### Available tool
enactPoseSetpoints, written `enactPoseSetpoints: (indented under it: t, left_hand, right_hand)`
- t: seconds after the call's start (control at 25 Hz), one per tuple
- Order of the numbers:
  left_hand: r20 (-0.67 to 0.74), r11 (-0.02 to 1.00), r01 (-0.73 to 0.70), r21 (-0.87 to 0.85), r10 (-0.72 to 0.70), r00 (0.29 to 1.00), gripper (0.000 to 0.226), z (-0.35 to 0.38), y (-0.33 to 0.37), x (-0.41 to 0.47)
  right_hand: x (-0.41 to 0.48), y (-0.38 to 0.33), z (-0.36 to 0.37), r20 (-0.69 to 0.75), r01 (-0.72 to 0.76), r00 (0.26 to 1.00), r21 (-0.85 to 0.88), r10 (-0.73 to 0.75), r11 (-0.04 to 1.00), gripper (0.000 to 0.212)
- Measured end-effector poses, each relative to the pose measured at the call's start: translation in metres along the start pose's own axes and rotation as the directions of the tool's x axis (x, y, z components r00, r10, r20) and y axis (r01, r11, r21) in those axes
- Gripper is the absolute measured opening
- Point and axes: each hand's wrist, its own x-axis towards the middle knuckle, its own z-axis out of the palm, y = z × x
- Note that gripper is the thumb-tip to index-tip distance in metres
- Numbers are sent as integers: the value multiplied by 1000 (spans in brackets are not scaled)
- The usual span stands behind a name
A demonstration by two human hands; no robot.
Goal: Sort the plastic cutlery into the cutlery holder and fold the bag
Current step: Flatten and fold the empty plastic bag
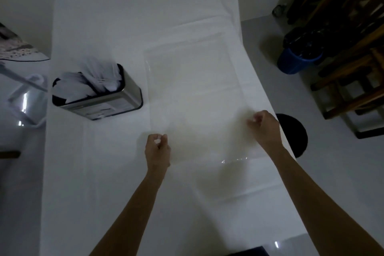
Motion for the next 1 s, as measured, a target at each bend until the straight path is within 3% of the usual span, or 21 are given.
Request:
enactPoseSetpoints:
  t: [0.2,0.32,0.4,0.48,0.56,0.68,0.8,0.88,1.0]
  left_hand:
    - [63,999,-24,23,22,998,11,-53,-45,-40]
    - [70,999,-26,32,24,997,13,-81,-71,-64]
    - [81,999,-21,33,18,997,21,-96,-85,-77]
    - [111,1000,19,-24,-16,994,25,-106,-99,-88]
    - [154,986,115,-122,-96,983,24,-114,-111,-97]
    - [202,961,218,-168,-183,962,16,-121,-121,-108]
    - [213,962,205,-182,-165,963,4,-128,-127,-115]
    - [249,959,170,-227,-111,962,17,-138,-123,-117]
    - [390,921,180,-345,-33,920,31,-159,-111,-116]
  right_hand:
    - [-94,30,-5,42,-91,996,241,84,966,14]
    - [-151,43,-5,69,-29,998,361,4,932,19]
    - [-186,58,-5,83,64,991,422,-109,904,35]
    - [-216,81,-8,98,240,954,315,-283,918,47]
    - [-239,106,-13,193,417,889,29,-415,908,48]
    - [-257,130,-17,273,572,815,-245,-511,782,57]
    - [-263,128,-17,288,706,708,-249,-645,663,34]
    - [-264,125,-13,257,731,681,-190,-685,655,27]
    - [-268,112,-14,141,566,812,42,-566,823,43]
